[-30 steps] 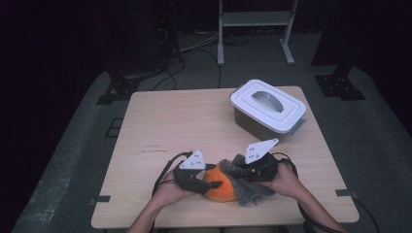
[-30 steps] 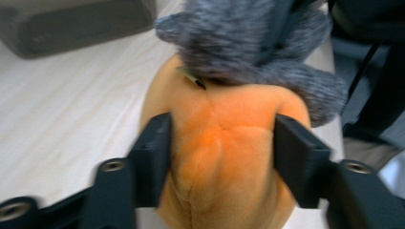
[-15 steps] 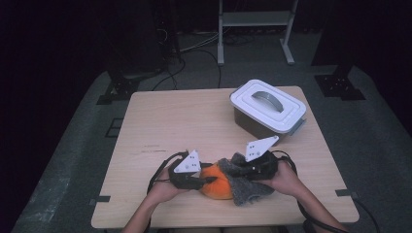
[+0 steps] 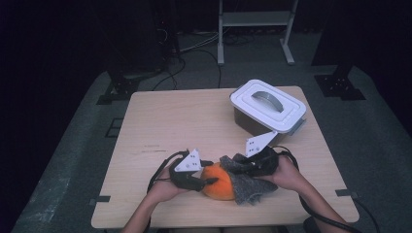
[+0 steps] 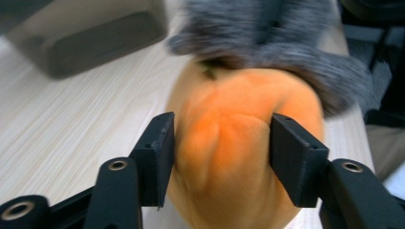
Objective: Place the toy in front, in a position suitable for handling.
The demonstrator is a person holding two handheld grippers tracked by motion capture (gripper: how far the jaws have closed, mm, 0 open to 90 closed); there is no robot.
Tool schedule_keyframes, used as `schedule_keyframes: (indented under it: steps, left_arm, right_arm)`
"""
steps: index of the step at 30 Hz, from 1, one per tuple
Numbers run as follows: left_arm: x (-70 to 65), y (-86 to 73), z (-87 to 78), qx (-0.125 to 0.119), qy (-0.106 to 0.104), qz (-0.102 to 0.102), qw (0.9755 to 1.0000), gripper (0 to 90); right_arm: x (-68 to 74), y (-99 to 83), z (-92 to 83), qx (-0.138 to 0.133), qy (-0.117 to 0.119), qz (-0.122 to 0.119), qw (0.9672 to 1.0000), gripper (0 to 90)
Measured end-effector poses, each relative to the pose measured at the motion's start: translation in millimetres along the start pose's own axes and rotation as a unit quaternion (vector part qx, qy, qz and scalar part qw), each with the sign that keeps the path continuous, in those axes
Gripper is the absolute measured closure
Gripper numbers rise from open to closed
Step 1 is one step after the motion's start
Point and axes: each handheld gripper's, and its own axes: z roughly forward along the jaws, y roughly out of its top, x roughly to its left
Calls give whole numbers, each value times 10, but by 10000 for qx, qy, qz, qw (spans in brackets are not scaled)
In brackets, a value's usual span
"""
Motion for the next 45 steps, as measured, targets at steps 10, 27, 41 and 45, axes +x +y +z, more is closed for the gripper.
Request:
schedule_keyframes:
  steps: [10,27,41,45]
  left_arm:
    - [57,-68,24,44,-278,-605,9978,458]
    - [-12,-115,-52,-72,-175,76,9998,499]
    - [24,-157,-33,-61,-389,-249,9989,516]
    - [84,-234,-56,-109,-558,-387,9976,518]
  right_arm:
    - [95,-29,36,-2,-18,-37,10000,773]
    - [24,-128,-62,-145,-137,71,9998,773]
    - [83,-129,-55,-372,-150,-35,9992,772]
    - [-51,-417,-103,-538,-164,493,9972,771]
